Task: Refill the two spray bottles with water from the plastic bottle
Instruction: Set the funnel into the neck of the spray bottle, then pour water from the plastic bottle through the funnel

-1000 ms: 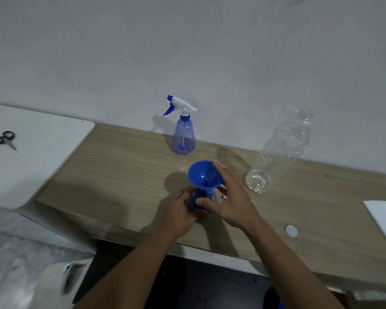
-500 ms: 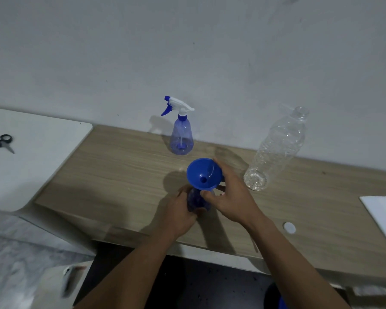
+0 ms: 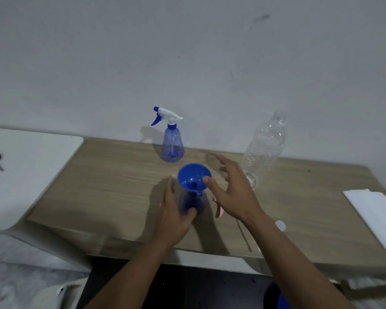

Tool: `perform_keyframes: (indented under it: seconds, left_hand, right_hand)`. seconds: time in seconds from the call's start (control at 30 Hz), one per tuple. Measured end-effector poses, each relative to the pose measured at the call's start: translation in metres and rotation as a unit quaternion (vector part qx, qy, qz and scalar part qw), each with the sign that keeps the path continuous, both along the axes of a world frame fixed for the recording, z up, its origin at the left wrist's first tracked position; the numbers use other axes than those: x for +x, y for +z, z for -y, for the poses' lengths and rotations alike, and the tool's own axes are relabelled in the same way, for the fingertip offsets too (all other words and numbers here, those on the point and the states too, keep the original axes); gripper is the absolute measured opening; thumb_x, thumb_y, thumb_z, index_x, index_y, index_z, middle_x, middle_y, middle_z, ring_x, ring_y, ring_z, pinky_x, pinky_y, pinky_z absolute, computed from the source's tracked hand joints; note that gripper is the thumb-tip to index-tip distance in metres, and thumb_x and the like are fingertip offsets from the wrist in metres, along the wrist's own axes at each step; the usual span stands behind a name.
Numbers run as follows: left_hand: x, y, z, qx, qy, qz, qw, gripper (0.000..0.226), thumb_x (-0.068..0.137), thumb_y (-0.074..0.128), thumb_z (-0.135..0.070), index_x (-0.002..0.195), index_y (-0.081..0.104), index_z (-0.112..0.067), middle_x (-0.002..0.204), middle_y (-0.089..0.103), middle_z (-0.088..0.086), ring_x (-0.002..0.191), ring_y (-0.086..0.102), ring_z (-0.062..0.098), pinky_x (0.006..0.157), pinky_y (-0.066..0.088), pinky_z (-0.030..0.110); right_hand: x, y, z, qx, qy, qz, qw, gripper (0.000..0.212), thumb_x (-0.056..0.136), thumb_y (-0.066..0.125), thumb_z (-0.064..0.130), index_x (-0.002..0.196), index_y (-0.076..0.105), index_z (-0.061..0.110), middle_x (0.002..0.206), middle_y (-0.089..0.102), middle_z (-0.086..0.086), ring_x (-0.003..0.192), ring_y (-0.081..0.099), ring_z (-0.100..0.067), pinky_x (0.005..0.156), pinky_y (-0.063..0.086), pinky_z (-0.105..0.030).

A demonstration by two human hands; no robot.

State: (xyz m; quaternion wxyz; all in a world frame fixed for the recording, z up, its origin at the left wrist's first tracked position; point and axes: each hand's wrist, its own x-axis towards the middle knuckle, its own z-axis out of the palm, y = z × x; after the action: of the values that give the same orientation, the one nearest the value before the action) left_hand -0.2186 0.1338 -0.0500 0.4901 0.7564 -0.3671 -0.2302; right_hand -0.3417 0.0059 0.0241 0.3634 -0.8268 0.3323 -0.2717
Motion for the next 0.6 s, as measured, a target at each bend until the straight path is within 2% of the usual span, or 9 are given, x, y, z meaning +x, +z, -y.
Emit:
perform_keyframes:
  seconds: [0.03, 0.1, 0.17, 0.23, 0.33, 0.37, 0.47, 0.53, 0.6]
  left_hand:
    - [-0.002, 0.002, 0.000, -0.010, 0.013, -0.011, 1.000, 0.108, 0.075, 0.070, -0.038, 0.156, -0.001, -0.026, 0.161, 0.020, -0.005, 0.143, 0.028, 0.012, 0.111, 0.033, 0.036]
    - [-0.007, 0.010, 0.003, -0.026, 0.033, -0.022, 0.999, 0.116, 0.073, 0.076, -0.045, 0.155, -0.005, -0.031, 0.160, 0.019, -0.007, 0.142, 0.028, 0.009, 0.109, 0.032, 0.036]
    - [-0.014, 0.021, 0.009, -0.051, 0.048, -0.024, 0.997, 0.122, 0.064, 0.078, -0.061, 0.153, -0.002, -0.039, 0.157, 0.024, -0.011, 0.139, 0.032, 0.006, 0.108, 0.036, 0.038]
    - [-0.018, 0.033, 0.017, -0.074, 0.058, -0.019, 0.995, 0.125, 0.056, 0.077, -0.074, 0.151, 0.002, -0.044, 0.153, 0.030, -0.010, 0.137, 0.039, 0.012, 0.105, 0.044, 0.046]
    - [-0.022, 0.045, 0.028, -0.077, 0.080, -0.003, 0.994, 0.124, 0.053, 0.075, -0.078, 0.149, 0.001, -0.053, 0.150, 0.033, -0.008, 0.127, 0.052, 0.028, 0.086, 0.055, 0.054]
    - [-0.023, 0.047, 0.031, -0.077, 0.084, 0.008, 0.993, 0.122, 0.056, 0.076, -0.076, 0.150, 0.001, -0.053, 0.150, 0.032, -0.007, 0.125, 0.053, 0.030, 0.086, 0.056, 0.052]
    - [-0.024, 0.051, 0.038, -0.060, 0.098, 0.083, 0.990, 0.112, 0.067, 0.075, -0.065, 0.154, 0.013, -0.033, 0.153, 0.026, -0.007, 0.132, 0.042, 0.016, 0.093, 0.042, 0.032]
    - [-0.023, 0.049, 0.040, -0.046, 0.103, 0.091, 0.989, 0.105, 0.071, 0.075, -0.060, 0.154, 0.019, -0.029, 0.152, 0.026, -0.006, 0.132, 0.040, 0.014, 0.092, 0.039, 0.030]
    - [-0.019, 0.046, 0.041, -0.034, 0.105, 0.099, 0.989, 0.099, 0.075, 0.075, -0.057, 0.152, 0.022, -0.028, 0.150, 0.027, -0.006, 0.131, 0.041, 0.016, 0.092, 0.040, 0.030]
  right_hand:
    - [-0.003, 0.003, 0.003, -0.025, -0.030, 0.023, 0.999, 0.065, 0.088, 0.068, 0.045, 0.146, 0.042, 0.031, 0.140, 0.047, 0.006, 0.120, 0.054, -0.007, 0.101, 0.050, -0.038]
    - [-0.010, 0.010, 0.011, -0.085, -0.101, 0.068, 0.989, 0.057, 0.090, 0.071, 0.031, 0.142, 0.047, 0.023, 0.133, 0.049, 0.002, 0.116, 0.055, -0.012, 0.096, 0.051, -0.039]
    - [-0.015, 0.016, 0.020, -0.133, -0.179, 0.103, 0.969, 0.058, 0.088, 0.073, 0.025, 0.139, 0.048, 0.017, 0.131, 0.047, -0.004, 0.120, 0.050, -0.020, 0.098, 0.049, -0.039]
    - [-0.019, 0.021, 0.031, -0.150, -0.252, 0.124, 0.948, 0.066, 0.084, 0.076, 0.026, 0.141, 0.043, 0.015, 0.134, 0.041, -0.010, 0.126, 0.039, -0.022, 0.103, 0.043, -0.039]
    - [-0.022, 0.021, 0.052, -0.142, -0.330, 0.124, 0.925, 0.089, 0.078, 0.081, 0.033, 0.148, 0.030, 0.014, 0.145, 0.032, -0.016, 0.134, 0.027, -0.025, 0.112, 0.033, -0.049]
    - [-0.022, 0.020, 0.059, -0.113, -0.341, 0.119, 0.926, 0.097, 0.076, 0.082, 0.037, 0.151, 0.024, 0.016, 0.151, 0.026, -0.017, 0.139, 0.023, -0.027, 0.115, 0.030, -0.051]
    - [-0.020, 0.015, 0.080, -0.014, -0.318, 0.112, 0.941, 0.115, 0.075, 0.083, 0.046, 0.157, 0.004, 0.029, 0.164, 0.012, -0.010, 0.150, 0.013, -0.028, 0.120, 0.025, -0.050]
    - [-0.020, 0.011, 0.091, 0.014, -0.280, 0.118, 0.952, 0.112, 0.080, 0.079, 0.043, 0.157, -0.001, 0.033, 0.165, 0.015, -0.002, 0.151, 0.018, -0.025, 0.119, 0.028, -0.047]
    - [-0.019, 0.009, 0.097, 0.028, -0.255, 0.125, 0.959, 0.103, 0.086, 0.074, 0.035, 0.157, -0.001, 0.035, 0.161, 0.027, -0.006, 0.146, 0.033, -0.024, 0.113, 0.038, -0.044]
